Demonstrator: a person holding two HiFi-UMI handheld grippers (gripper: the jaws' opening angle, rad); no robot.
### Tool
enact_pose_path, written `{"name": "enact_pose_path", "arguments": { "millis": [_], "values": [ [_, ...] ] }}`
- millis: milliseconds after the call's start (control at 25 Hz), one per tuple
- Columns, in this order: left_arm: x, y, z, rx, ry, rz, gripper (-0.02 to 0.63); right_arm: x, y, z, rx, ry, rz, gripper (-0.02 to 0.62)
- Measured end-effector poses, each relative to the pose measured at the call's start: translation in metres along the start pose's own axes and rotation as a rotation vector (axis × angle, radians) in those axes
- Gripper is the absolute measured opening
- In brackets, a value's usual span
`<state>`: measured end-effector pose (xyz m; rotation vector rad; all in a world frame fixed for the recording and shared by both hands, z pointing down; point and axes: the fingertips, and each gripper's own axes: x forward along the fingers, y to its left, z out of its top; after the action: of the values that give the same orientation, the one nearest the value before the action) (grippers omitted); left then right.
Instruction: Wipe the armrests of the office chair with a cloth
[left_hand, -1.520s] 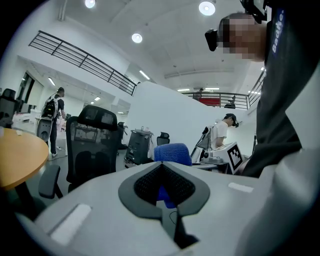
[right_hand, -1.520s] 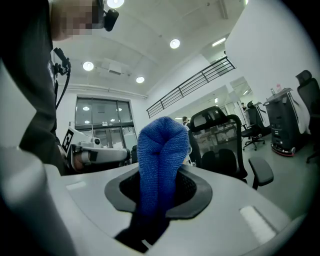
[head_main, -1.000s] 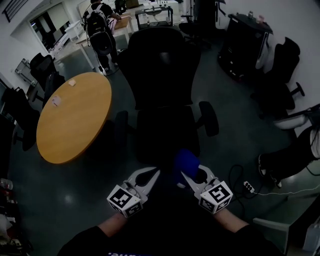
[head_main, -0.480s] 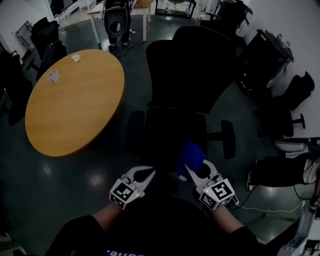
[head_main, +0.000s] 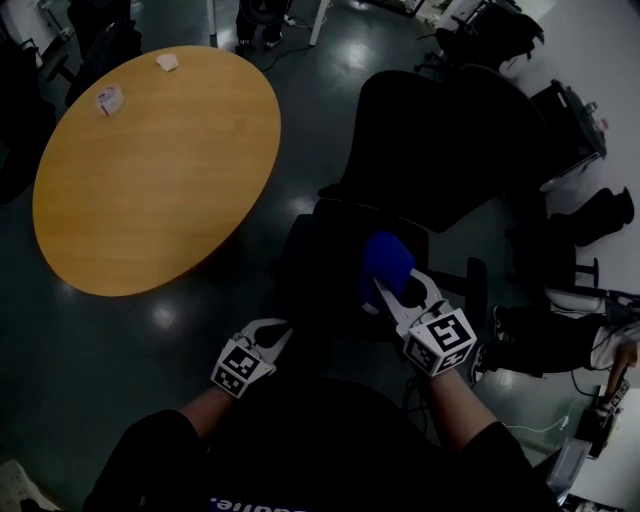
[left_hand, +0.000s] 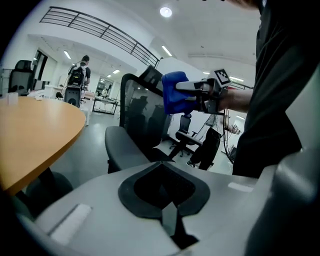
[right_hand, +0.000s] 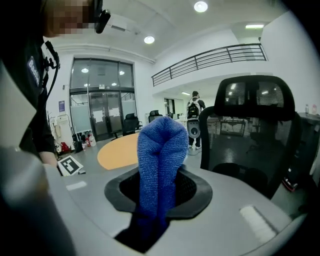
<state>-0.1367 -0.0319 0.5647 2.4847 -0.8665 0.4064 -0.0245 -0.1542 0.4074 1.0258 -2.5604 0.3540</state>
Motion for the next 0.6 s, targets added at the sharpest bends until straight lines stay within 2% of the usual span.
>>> {"name": "enact_pose_path", "arguments": {
  "millis": [160,360,480,600],
  "values": [
    [0.000,0.016,-0.007,-0.018,0.001,0.015,0.015,0.043,-0.009,0.011,-0.073,0.056,0.029,0.110],
    [0.000,0.033,-0.019,-0.049,-0.011,0.037,0.015,0.117,-0.016,0.012,-0.229,0.142,0.080,0.110],
    [-0.004,0.047,-0.025,-0.068,-0.027,0.061,0.015,0.168,-0.014,0.002,-0.327,0.216,0.115,0.110],
    [-0.005,0.053,-0.027,-0.092,-0.042,0.088,0.015,0.209,-0.014,-0.022,-0.447,0.332,0.149,0.110]
  ]
}}
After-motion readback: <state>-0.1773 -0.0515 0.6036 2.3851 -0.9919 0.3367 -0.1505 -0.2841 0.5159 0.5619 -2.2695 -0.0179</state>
